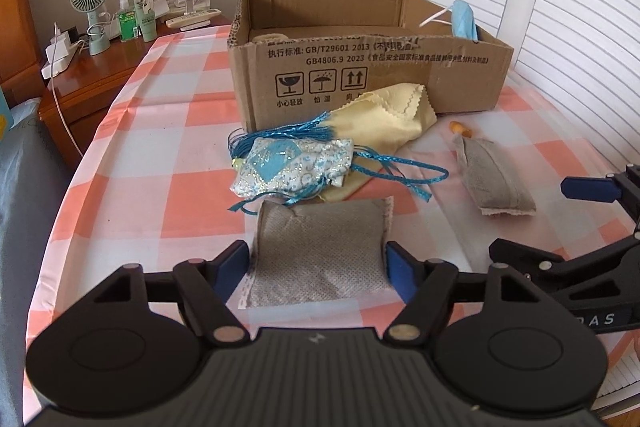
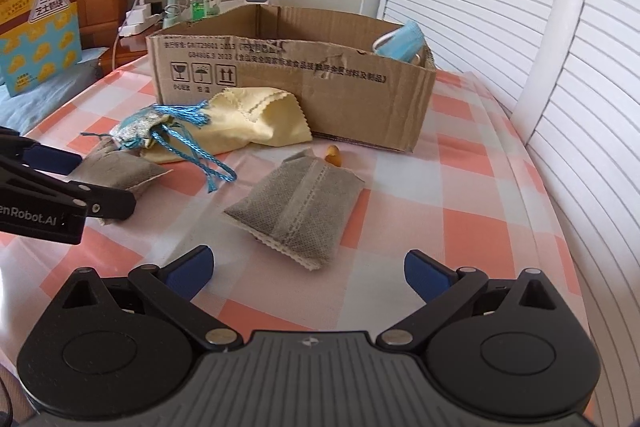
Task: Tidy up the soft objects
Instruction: 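Close the right tool on the lace-trimmed grey sachet while the left tool lifts its sachet, then carry both sachets over the box and open the left tool inside it, then lower the lace-trimmed sachet into the box and open the right tool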
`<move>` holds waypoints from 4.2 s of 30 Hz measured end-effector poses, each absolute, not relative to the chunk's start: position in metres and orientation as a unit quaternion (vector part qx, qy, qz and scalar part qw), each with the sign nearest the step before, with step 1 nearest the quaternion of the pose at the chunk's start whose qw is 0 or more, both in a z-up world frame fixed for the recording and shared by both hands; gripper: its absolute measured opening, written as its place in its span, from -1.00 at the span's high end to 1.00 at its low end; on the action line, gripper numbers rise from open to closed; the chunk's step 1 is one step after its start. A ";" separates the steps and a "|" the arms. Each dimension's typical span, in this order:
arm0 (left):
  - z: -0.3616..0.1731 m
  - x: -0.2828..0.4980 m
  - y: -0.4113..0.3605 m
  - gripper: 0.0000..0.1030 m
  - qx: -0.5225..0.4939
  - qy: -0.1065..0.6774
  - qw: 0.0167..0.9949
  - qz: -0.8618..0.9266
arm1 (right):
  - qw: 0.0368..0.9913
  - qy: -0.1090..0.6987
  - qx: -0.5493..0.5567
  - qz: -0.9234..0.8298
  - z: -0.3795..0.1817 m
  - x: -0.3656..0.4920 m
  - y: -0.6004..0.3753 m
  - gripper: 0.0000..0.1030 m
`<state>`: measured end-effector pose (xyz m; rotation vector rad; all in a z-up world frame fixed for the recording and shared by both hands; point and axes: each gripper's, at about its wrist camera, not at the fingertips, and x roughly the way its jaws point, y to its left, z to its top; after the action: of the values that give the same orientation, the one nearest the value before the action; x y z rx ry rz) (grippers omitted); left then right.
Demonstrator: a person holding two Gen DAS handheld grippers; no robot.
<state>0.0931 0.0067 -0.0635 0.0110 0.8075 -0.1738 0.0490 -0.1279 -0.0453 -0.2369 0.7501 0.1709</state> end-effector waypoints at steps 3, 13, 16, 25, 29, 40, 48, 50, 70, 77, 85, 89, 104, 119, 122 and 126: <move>-0.061 0.092 0.011 -0.26 -0.004 0.390 0.916 -0.087 | 0.919 0.363 -0.118 0.099 -0.041 0.052 -0.125 -0.95; -0.061 0.093 0.014 -0.31 -0.004 0.391 0.916 -0.089 | 0.912 0.390 -0.040 0.122 -0.039 0.096 -0.130 -0.63; -0.063 0.094 0.015 -0.35 -0.003 0.392 0.916 -0.088 | 0.912 0.393 -0.038 0.115 -0.041 0.100 -0.129 -0.55; -0.058 0.092 0.013 -0.05 0.009 0.384 0.918 -0.099 | 0.915 0.384 -0.063 0.102 -0.032 0.095 -0.128 0.15; -0.052 0.089 0.011 0.13 0.028 0.383 0.917 -0.111 | 0.918 0.376 -0.066 0.105 -0.024 0.090 -0.130 0.31; -0.025 0.075 0.022 0.24 0.039 0.399 0.902 -0.161 | 0.925 0.348 -0.089 0.122 0.009 0.069 -0.145 0.34; 0.011 0.077 0.021 0.24 0.057 0.376 0.907 -0.180 | 0.928 0.331 -0.105 0.133 0.031 0.059 -0.153 0.34; 0.019 0.085 0.020 0.24 0.057 0.372 0.909 -0.179 | 0.929 0.326 -0.108 0.137 0.036 0.058 -0.152 0.34; 0.047 0.253 -0.023 -0.85 0.071 0.294 0.945 -0.123 | 0.936 0.303 -0.121 0.135 0.060 0.087 -0.150 0.34; 0.042 0.216 -0.004 -0.86 0.066 0.315 0.939 -0.117 | 0.934 0.304 -0.122 0.139 0.060 0.097 -0.147 0.34; 0.042 0.131 0.018 -0.98 0.055 0.277 0.956 -0.083 | 0.934 0.300 -0.123 0.148 0.069 0.121 -0.135 0.34; 0.036 0.098 0.030 -0.99 0.028 0.275 0.959 -0.066 | 0.934 0.296 -0.128 0.151 0.075 0.143 -0.126 0.34; 0.017 0.089 0.040 -0.99 0.013 0.313 0.946 -0.084 | 0.928 0.324 -0.131 0.128 0.069 0.189 -0.117 -0.19; 0.014 0.090 0.034 -0.99 0.009 0.312 0.945 -0.100 | 0.900 0.412 -0.087 0.116 -0.016 0.154 -0.145 -0.37; 0.013 0.090 0.033 -0.99 0.009 0.314 0.944 -0.099 | 0.896 0.419 -0.092 0.117 -0.024 0.157 -0.141 -0.25; 0.013 0.091 0.034 -0.99 0.004 0.317 0.943 -0.100 | 0.891 0.427 -0.100 0.114 -0.028 0.158 -0.138 0.23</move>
<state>0.0914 0.0339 0.0126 0.0089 0.6466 -0.2031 0.1580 -0.1381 -0.0280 -0.2079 0.8872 0.2371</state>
